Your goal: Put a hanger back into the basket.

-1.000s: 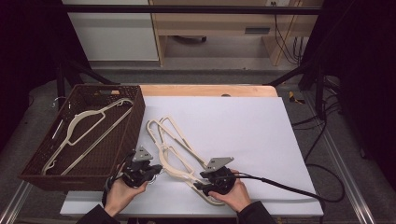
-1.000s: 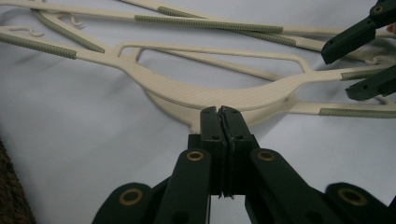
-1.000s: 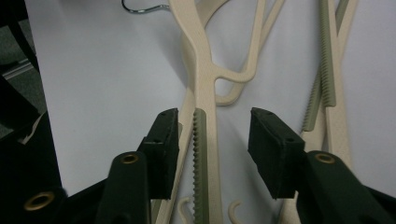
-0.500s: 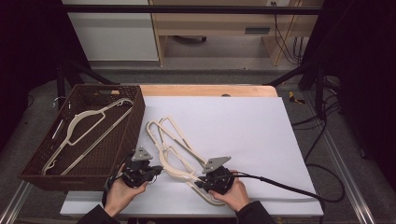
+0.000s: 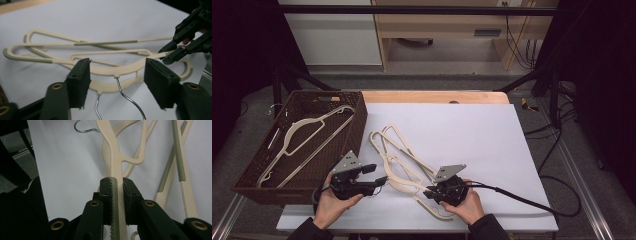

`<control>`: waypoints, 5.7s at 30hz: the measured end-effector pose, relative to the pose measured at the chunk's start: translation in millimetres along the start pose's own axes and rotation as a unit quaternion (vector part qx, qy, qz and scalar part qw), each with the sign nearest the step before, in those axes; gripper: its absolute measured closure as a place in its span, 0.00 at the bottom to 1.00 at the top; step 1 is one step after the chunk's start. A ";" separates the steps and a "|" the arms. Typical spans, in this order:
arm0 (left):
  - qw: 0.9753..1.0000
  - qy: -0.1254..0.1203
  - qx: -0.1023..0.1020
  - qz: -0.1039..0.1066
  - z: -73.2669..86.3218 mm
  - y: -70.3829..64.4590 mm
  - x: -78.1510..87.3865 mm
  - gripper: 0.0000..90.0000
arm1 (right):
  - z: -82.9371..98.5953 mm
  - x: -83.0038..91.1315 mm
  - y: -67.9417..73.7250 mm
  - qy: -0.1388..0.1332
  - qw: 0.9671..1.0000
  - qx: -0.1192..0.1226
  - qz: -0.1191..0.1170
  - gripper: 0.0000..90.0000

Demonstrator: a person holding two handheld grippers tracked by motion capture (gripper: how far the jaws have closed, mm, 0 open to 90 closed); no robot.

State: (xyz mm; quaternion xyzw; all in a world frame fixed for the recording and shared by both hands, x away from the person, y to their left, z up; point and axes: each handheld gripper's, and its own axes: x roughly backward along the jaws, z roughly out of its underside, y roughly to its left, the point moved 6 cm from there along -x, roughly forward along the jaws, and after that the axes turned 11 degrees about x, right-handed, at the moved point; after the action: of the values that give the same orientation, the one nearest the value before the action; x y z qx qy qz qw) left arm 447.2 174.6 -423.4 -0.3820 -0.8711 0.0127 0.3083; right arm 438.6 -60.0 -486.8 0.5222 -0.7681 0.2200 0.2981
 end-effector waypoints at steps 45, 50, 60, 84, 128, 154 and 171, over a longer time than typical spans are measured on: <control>0.995 0.020 -0.102 -0.001 12.6 1.5 -22.7 0.08 | -15.8 53.4 -13.4 -0.055 0.998 -0.007 -0.001 0.89; 0.994 0.005 -0.111 -0.005 7.6 -4.4 -29.3 0.14 | -15.6 55.3 -13.5 -0.056 0.998 -0.008 -0.002 0.89; 0.997 -0.036 -0.060 0.032 8.5 -19.2 -31.0 0.52 | -14.9 57.0 -13.5 -0.060 0.998 -0.010 -0.001 0.89; 0.997 -0.079 -0.013 0.022 3.5 -24.9 -31.7 0.97 | -10.9 51.2 -11.4 -0.057 0.998 -0.008 -0.003 0.89; 0.999 -0.003 -0.027 -0.026 -3.2 -49.9 -47.3 0.98 | -38.4 -0.8 7.6 -0.007 0.992 0.073 0.101 0.88; 0.997 -0.028 -0.065 0.023 -26.6 -35.7 -8.8 0.28 | -51.4 66.2 -27.6 -0.047 0.993 0.101 0.042 0.96; 0.983 0.067 -0.161 0.051 -4.5 -56.4 -27.7 0.56 | -43.1 52.4 4.2 -0.039 0.987 0.135 -0.076 0.96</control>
State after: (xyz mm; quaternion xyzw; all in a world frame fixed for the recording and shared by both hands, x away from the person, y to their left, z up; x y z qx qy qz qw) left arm 426.9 115.1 -419.8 -0.4703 -0.8187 -0.1381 0.2991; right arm 430.0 -65.7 -419.6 0.6229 -0.7005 0.2775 0.2104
